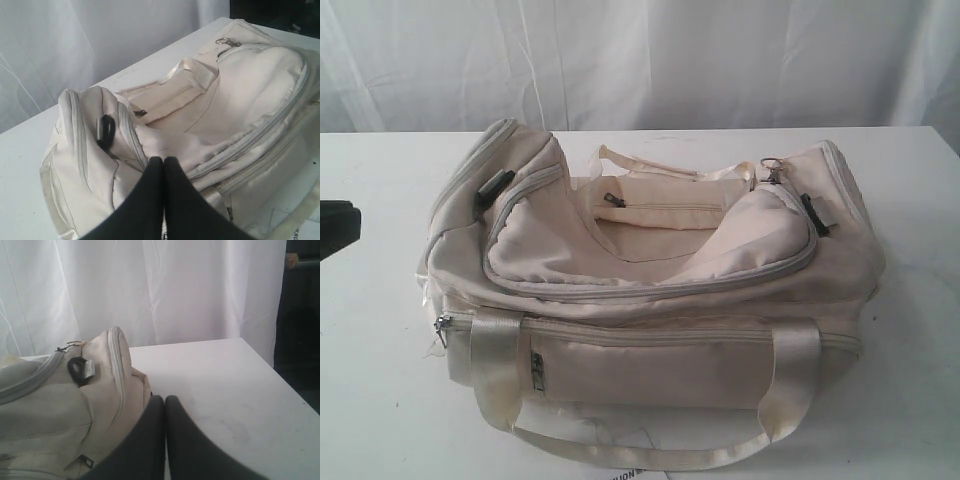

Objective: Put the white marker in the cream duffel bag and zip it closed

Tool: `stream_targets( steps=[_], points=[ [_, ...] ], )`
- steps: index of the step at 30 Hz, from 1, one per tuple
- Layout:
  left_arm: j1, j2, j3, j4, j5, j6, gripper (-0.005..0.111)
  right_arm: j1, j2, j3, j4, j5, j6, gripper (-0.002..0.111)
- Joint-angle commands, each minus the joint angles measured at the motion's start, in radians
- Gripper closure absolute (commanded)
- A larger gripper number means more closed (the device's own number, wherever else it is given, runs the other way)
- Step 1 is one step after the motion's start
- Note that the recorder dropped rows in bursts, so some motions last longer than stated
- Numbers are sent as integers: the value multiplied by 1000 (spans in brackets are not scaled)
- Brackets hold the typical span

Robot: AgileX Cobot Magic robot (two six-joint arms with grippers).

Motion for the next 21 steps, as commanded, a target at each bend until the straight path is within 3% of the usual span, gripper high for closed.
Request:
stream_targets(
  steps=[1, 14, 21],
  points=[
    [0, -22, 6, -11, 8, 7, 107, -2, -6, 5, -3, 6, -4, 108],
    [0, -85, 10, -11, 10, 7, 107, -2, -6, 5, -1, 6, -4, 108],
    [3, -213, 242, -40, -97, 7, 107, -2, -6, 5, -1, 6, -4, 108]
  ],
)
